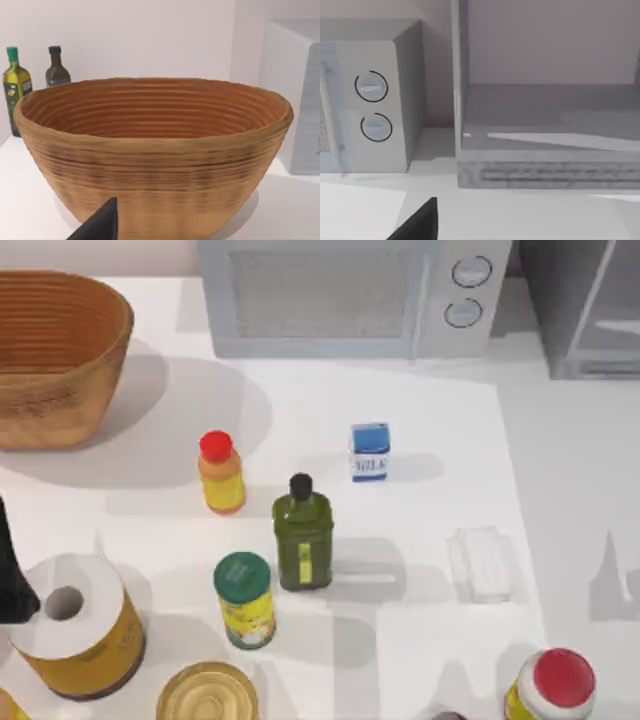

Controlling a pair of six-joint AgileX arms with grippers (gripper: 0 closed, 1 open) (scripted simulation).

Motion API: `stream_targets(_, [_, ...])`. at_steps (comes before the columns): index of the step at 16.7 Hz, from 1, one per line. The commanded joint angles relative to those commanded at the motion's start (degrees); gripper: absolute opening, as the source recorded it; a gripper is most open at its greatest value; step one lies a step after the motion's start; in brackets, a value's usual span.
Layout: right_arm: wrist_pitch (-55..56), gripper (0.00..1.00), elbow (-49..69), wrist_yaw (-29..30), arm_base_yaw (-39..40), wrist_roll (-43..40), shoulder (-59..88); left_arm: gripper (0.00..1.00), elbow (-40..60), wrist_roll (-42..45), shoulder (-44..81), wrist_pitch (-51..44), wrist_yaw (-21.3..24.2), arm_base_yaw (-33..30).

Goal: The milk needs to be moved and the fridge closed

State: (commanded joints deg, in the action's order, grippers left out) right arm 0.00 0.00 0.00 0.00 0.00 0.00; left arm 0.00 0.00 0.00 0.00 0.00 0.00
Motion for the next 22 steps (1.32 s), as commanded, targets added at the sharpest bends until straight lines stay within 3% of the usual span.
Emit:
stream_targets(5, [3.89, 1.00, 0.13, 4.00, 4.00, 0.10, 3.96, 1.00, 0.00, 0.00, 0.00, 0.00, 0.00, 0.00])
stream_targets(8, [11.74, 1.00, 0.39, 13.34, 13.33, 0.29, 12.22, 1.00, 0.00, 0.00, 0.00, 0.00, 0.00, 0.00])
stream_targets(16, [35.31, 1.00, 1.16, 45.38, 45.13, 0.87, 37.19, 1.00, 0.00, 0.00, 0.00, 0.00, 0.00, 0.00])
stream_targets(19, [40.50, 1.00, 1.34, 51.66, 51.41, 1.00, 42.61, 1.00, 0.00, 0.00, 0.00, 0.00, 0.00, 0.00])
stream_targets(22, [41.81, 1.00, 1.38, 53.18, 52.93, 1.04, 44.01, 1.00, 0.00, 0.00, 0.00, 0.00, 0.00, 0.00])
